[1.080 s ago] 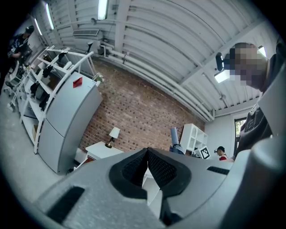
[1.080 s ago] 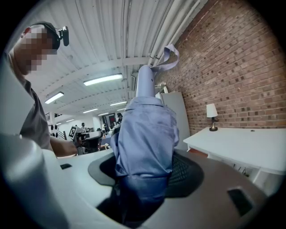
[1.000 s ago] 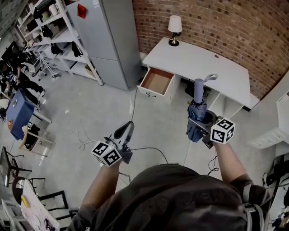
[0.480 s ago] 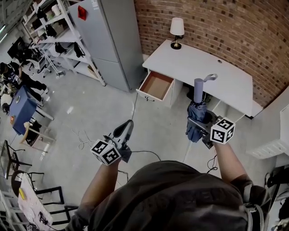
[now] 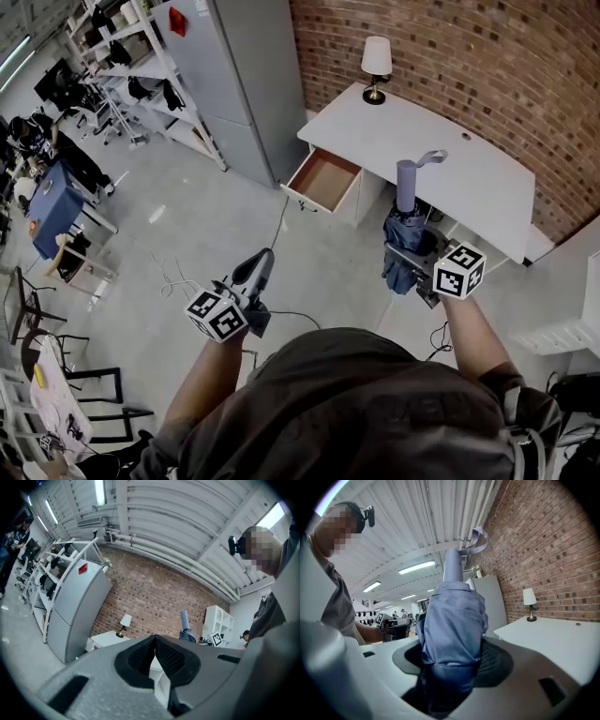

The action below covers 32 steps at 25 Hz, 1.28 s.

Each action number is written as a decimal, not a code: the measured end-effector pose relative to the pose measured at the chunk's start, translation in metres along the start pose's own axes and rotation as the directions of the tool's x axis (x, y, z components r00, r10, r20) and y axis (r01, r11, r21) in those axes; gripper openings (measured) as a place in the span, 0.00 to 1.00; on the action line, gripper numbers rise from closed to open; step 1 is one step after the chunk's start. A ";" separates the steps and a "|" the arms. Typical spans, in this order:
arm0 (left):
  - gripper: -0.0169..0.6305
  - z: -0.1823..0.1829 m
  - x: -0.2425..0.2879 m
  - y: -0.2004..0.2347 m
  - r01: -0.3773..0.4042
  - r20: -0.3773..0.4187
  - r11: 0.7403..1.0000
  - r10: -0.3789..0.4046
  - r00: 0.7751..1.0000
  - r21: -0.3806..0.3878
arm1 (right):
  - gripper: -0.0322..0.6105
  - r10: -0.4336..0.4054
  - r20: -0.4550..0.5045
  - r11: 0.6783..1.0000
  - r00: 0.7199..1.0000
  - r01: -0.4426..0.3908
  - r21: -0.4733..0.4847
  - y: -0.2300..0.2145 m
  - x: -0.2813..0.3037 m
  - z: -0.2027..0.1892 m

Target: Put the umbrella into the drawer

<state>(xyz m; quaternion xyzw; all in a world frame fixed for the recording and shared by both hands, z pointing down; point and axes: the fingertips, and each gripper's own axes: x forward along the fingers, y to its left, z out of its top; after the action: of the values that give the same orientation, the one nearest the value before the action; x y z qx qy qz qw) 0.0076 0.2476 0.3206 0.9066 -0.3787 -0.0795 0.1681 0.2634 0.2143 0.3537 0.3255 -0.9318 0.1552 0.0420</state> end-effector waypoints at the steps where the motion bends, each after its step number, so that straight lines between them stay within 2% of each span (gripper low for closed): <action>1: 0.03 -0.001 0.002 0.001 -0.007 -0.004 1.000 0.007 1.000 0.001 | 0.45 0.007 0.001 1.000 1.000 -0.007 0.002 -0.003 0.001 0.000; 7: 0.03 0.001 0.012 0.024 -0.027 -0.003 1.000 0.027 1.000 -0.010 | 0.45 0.028 -0.011 1.000 1.000 -0.028 0.014 -0.018 0.024 -0.002; 12: 0.03 0.004 0.021 0.070 -0.006 0.001 0.999 0.006 1.000 -0.034 | 0.45 0.004 -0.013 1.000 1.000 -0.004 0.027 -0.033 0.067 -0.001; 18: 0.03 0.022 0.046 0.164 0.093 -0.004 0.995 -0.093 0.996 -0.043 | 0.45 -0.064 -0.013 0.998 0.998 0.064 -0.001 -0.047 0.143 0.013; 25: 0.03 0.071 0.091 0.278 0.226 -0.084 0.973 -0.229 0.970 -0.049 | 0.45 -0.189 -0.005 0.982 0.982 0.189 0.023 -0.074 0.250 0.045; 32: 0.03 0.094 0.119 0.368 0.268 -0.114 0.960 -0.276 0.954 -0.080 | 0.45 -0.251 -0.021 0.966 0.968 0.252 0.050 -0.097 0.328 0.059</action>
<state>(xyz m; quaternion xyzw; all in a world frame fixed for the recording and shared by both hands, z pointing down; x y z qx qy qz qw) -0.1779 -0.1019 0.3652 0.9475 -0.2364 -0.0575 0.2074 0.0676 -0.0709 0.3816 0.4411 -0.8782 0.1752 0.0594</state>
